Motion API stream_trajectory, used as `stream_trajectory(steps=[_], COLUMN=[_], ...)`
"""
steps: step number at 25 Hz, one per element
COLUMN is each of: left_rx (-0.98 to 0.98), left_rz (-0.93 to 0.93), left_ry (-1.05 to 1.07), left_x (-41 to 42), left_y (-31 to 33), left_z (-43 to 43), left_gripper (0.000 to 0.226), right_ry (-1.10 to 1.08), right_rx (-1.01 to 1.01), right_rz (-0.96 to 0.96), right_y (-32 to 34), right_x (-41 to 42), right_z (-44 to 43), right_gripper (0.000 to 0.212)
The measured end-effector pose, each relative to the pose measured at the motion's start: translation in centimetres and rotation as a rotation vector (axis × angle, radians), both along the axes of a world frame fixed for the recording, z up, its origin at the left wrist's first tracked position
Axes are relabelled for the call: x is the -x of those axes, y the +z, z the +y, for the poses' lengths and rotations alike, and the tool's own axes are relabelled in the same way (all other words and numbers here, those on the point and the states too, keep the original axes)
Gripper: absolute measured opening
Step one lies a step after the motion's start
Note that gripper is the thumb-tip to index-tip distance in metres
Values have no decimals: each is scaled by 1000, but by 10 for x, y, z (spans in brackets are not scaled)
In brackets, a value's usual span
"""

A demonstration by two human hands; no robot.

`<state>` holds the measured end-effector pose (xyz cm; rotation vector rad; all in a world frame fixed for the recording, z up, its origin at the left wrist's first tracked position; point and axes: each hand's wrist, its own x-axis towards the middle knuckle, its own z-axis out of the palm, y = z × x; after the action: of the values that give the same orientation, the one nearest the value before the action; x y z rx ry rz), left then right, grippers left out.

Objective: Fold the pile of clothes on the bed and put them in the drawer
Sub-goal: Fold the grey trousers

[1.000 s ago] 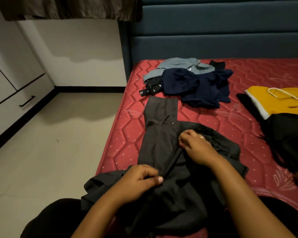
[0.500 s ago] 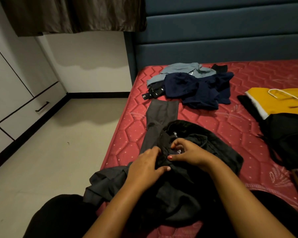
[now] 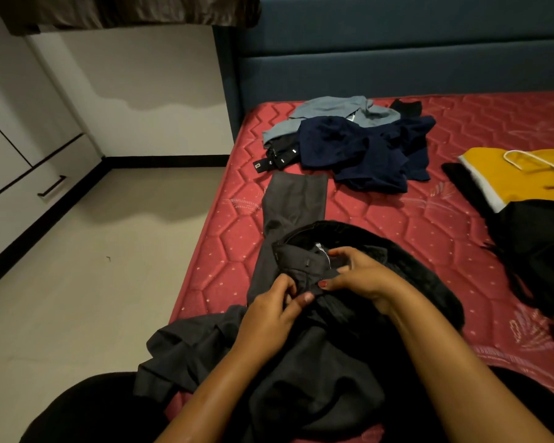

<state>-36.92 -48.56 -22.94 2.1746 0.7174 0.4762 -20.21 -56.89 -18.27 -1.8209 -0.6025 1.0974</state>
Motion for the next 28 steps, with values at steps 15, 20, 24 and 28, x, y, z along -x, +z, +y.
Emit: stream_trajectory(steps=[15, 20, 24, 28], left_rx=[309, 254, 210, 170], left_rz=[-320, -285, -267, -247], left_ry=[17, 44, 106, 63], left_x=[-18, -15, -16, -18], left_y=[1, -5, -9, -9], left_z=[19, 19, 16, 14], left_gripper=[42, 34, 24, 26], right_ry=[400, 311, 299, 221], right_rx=[-300, -212, -29, 6], right_rz=[217, -443, -1046, -956], right_y=[29, 16, 8, 4], right_x=[-12, 6, 31, 28], right_z=[-22, -4, 7, 11], right_gripper=[28, 16, 16, 14])
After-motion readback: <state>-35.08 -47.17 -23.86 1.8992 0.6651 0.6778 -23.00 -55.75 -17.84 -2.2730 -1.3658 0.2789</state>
